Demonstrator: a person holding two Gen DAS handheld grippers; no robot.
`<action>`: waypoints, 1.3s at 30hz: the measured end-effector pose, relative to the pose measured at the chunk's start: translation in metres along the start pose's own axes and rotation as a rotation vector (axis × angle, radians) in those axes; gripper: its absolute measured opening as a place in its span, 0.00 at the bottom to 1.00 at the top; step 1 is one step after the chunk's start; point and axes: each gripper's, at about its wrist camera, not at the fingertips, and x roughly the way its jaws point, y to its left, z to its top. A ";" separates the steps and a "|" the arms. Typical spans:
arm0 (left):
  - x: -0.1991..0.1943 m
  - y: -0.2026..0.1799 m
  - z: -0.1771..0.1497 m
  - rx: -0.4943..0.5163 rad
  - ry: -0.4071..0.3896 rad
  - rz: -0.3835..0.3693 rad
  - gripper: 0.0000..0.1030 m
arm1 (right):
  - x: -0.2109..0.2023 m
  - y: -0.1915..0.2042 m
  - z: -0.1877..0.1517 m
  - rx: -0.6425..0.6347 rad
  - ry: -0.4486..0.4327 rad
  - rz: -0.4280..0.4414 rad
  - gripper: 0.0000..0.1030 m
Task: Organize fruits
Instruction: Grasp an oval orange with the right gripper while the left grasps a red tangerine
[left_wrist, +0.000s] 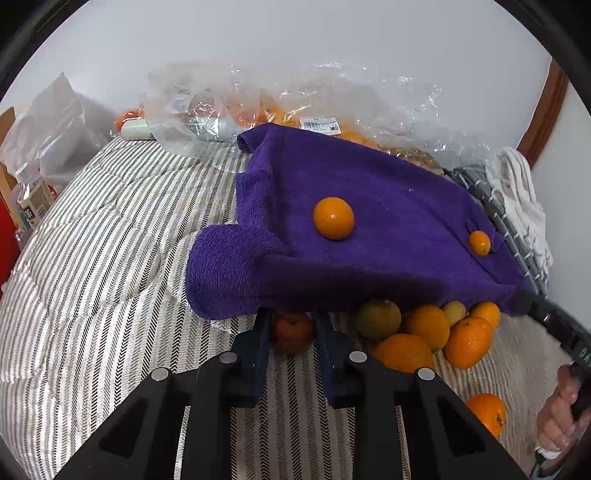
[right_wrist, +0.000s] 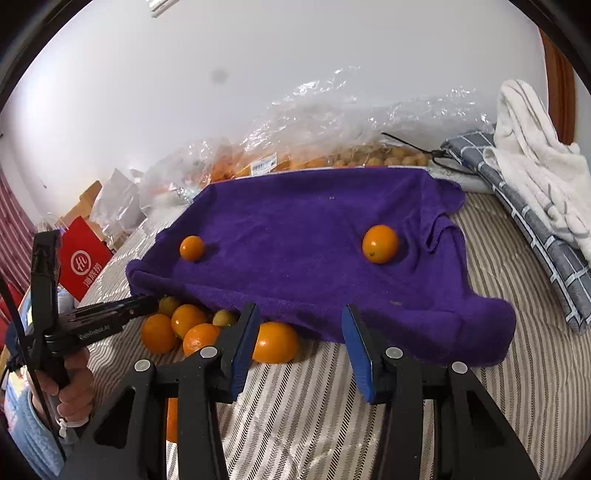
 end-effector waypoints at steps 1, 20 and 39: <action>-0.001 0.002 0.000 -0.013 -0.009 -0.010 0.22 | 0.001 -0.001 -0.002 0.003 0.007 -0.003 0.46; -0.015 0.002 0.004 -0.031 -0.089 -0.033 0.22 | 0.030 0.032 -0.014 -0.130 0.119 -0.016 0.41; -0.022 0.004 0.007 -0.035 -0.119 -0.061 0.22 | 0.026 0.031 -0.010 -0.143 0.067 -0.043 0.41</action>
